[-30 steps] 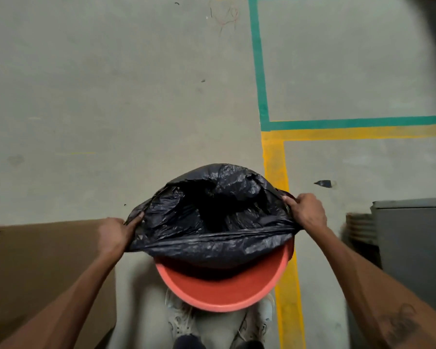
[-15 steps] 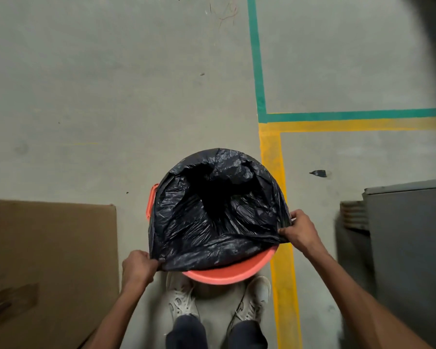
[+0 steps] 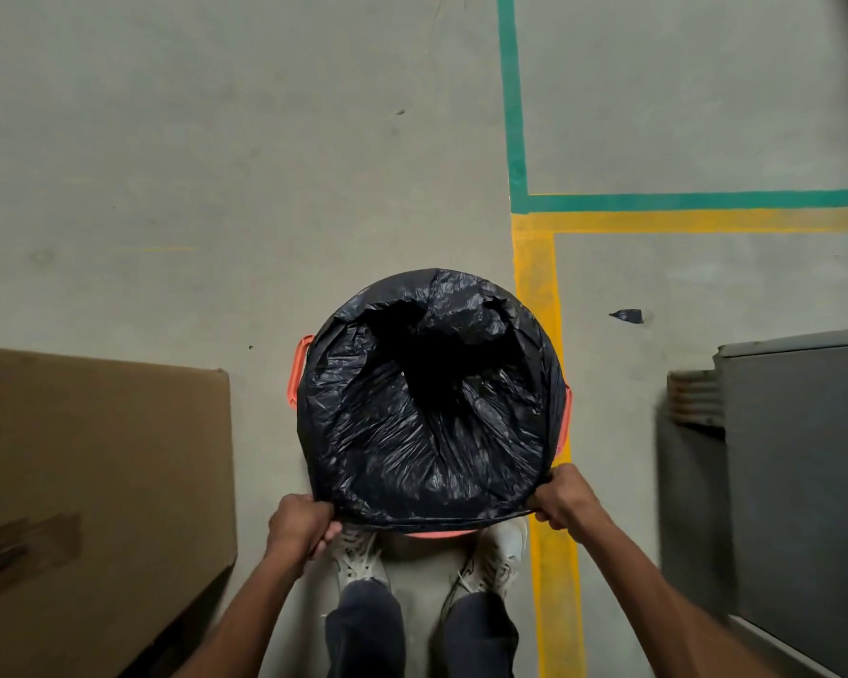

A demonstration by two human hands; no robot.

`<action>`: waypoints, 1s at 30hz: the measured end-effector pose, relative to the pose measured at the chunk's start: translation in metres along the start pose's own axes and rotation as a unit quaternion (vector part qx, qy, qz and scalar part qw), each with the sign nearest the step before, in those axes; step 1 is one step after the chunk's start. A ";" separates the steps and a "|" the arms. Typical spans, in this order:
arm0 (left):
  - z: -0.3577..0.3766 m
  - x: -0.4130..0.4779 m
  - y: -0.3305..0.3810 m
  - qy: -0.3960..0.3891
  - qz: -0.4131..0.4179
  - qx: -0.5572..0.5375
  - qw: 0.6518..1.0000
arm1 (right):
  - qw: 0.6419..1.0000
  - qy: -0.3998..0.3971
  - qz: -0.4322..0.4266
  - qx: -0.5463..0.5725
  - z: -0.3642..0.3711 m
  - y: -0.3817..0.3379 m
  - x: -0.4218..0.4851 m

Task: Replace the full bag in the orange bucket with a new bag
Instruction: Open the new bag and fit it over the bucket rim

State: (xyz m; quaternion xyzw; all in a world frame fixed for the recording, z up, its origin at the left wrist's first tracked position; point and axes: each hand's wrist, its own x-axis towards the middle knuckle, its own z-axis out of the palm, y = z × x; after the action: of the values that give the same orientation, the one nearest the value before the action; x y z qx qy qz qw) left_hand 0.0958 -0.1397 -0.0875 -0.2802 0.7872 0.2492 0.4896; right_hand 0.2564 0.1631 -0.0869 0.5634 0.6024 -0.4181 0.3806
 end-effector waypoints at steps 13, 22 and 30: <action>0.037 -0.001 -0.007 -0.029 -0.014 0.000 0.999 | 0.998 -0.032 0.024 0.046 0.037 0.008 0.000; 0.020 0.035 0.032 0.028 -0.050 -0.138 0.989 | 0.958 0.203 0.041 0.199 0.012 0.007 0.014; -0.021 0.036 0.110 0.128 0.021 -0.267 0.955 | 0.966 0.235 0.012 0.112 -0.025 -0.008 0.025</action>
State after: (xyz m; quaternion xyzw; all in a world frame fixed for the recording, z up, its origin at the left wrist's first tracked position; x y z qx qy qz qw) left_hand -0.0063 -0.0815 -0.0990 -0.4134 0.7536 0.4230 0.2867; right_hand 0.2466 0.1952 -0.1002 0.6917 0.6175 -0.3347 0.1679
